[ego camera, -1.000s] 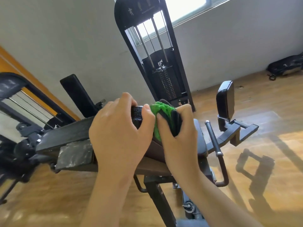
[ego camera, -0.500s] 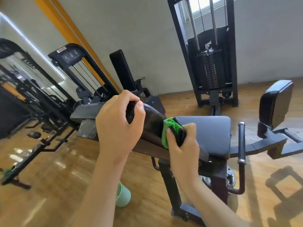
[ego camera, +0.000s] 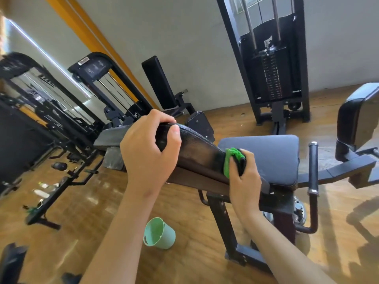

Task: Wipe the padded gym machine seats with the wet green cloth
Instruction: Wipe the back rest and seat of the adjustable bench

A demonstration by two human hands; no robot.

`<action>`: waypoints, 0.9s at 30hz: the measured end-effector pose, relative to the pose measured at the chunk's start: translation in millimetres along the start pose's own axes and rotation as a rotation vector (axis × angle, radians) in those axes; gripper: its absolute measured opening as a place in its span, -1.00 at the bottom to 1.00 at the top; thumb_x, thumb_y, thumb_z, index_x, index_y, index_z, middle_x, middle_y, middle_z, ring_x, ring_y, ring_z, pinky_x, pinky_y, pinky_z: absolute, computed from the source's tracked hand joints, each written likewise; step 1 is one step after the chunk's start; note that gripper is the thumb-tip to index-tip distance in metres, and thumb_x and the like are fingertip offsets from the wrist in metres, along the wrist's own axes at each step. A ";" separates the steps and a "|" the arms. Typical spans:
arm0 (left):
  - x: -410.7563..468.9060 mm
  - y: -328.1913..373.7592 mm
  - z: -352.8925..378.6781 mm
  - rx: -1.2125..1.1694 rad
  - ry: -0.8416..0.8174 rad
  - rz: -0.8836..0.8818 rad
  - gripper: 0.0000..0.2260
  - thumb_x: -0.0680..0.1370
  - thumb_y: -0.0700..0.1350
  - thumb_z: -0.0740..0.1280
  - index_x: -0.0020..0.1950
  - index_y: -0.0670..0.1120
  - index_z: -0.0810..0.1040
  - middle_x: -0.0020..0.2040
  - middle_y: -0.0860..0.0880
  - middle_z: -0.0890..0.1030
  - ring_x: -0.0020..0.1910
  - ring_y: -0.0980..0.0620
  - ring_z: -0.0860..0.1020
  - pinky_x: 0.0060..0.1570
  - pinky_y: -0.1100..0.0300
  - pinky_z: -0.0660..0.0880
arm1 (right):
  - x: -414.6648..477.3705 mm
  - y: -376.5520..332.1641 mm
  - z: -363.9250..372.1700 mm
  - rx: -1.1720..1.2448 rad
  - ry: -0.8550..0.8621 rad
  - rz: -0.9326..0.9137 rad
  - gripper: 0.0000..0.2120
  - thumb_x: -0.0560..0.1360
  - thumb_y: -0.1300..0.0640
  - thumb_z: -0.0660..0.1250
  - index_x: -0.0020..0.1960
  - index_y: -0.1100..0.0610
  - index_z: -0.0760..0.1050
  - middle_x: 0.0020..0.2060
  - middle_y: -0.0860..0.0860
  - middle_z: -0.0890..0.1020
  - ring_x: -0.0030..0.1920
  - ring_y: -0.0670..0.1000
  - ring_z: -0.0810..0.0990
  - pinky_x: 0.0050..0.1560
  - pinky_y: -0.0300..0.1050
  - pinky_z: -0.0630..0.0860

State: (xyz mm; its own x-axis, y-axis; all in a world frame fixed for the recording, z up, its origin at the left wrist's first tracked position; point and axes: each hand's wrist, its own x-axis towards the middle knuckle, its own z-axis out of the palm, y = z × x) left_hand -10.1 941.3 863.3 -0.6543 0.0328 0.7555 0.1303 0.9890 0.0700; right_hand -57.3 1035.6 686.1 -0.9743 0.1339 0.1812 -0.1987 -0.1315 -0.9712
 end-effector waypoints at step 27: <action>-0.6 1.8 0.5 0.004 0.012 0.026 -0.77 0.48 -0.08 0.22 -0.05 -0.19 0.59 -0.20 -0.02 0.61 -0.21 0.00 0.56 -0.21 0.03 0.51 | -7.9 52.7 -6.4 -0.089 0.018 0.105 -0.78 0.59 0.11 0.27 0.23 0.07 0.40 0.02 0.01 0.55 0.03 0.05 0.53 -0.04 -0.07 0.45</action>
State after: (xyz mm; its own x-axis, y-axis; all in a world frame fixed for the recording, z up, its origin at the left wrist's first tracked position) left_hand -9.8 943.0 862.7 -0.6415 0.0568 0.7650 0.1440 0.9884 0.0473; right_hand -59.3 1033.9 632.5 -0.9871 0.1413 0.0754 -0.0844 -0.0585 -0.9947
